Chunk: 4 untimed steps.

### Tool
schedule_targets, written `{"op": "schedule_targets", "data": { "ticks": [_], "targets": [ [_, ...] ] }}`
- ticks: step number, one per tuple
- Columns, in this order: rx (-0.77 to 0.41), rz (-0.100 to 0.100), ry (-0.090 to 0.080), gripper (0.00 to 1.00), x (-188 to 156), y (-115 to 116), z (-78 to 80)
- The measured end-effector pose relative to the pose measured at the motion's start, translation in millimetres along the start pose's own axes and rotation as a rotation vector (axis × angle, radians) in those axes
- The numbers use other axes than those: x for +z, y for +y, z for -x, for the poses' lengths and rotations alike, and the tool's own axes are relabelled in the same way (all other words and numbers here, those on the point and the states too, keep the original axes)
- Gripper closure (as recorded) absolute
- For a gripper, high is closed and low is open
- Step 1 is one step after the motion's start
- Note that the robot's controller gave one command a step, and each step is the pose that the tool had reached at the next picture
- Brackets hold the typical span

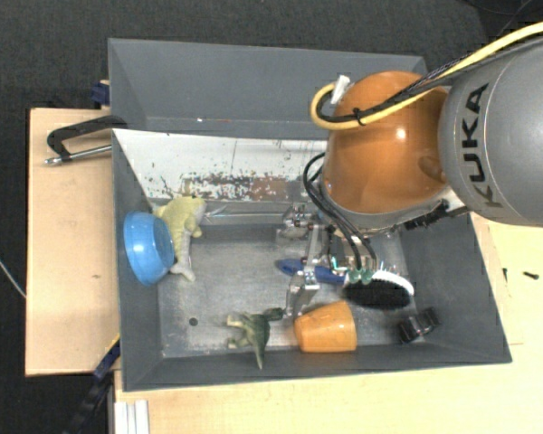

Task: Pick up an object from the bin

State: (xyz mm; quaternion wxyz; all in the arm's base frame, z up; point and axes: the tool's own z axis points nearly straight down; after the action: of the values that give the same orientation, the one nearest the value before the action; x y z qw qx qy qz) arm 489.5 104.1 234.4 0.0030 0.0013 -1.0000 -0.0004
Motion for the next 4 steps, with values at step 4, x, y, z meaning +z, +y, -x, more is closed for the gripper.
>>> {"op": "schedule_targets", "data": {
  "ticks": [4],
  "targets": [
    [-0.345,-0.001,-0.007,0.00,163,-167,57.6]
  ]
}}
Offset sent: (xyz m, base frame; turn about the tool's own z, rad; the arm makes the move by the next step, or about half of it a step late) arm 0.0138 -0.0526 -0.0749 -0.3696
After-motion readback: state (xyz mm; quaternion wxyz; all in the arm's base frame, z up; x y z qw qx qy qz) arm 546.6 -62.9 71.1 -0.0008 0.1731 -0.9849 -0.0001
